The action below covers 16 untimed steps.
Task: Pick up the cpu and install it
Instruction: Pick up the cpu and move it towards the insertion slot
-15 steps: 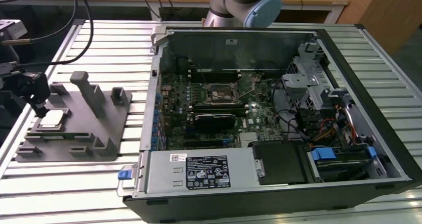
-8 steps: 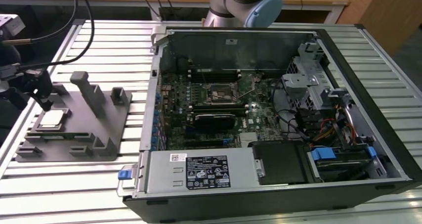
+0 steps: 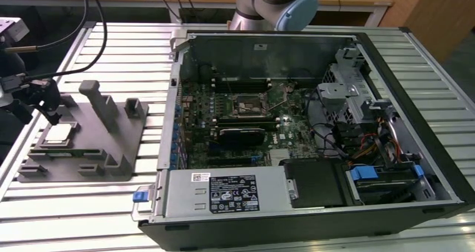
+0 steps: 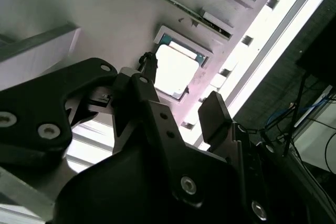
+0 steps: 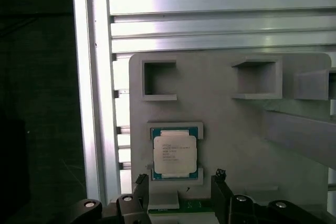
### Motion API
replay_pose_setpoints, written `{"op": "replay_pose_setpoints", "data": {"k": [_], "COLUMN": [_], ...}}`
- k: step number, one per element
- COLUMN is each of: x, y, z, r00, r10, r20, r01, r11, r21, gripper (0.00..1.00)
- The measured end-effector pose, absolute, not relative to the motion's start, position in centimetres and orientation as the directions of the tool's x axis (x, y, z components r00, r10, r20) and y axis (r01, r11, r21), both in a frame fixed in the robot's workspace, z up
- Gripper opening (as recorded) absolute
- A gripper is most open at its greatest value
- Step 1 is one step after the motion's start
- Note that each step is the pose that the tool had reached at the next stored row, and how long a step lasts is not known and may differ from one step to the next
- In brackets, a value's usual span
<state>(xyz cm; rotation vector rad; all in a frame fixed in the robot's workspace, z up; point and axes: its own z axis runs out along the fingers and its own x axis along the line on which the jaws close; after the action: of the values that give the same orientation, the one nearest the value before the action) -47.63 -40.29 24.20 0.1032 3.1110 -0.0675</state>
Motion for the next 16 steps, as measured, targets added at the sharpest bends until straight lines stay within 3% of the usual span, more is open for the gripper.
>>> {"op": "replay_pose_setpoints", "data": {"k": [16], "x": [-47.6], "y": [-40.3], "z": [22.8], "r00": [-0.997], "r10": [0.065], "r20": [-0.030], "r01": [0.067], "r11": [0.997], "r21": [-0.042], "gripper": [0.59]}}
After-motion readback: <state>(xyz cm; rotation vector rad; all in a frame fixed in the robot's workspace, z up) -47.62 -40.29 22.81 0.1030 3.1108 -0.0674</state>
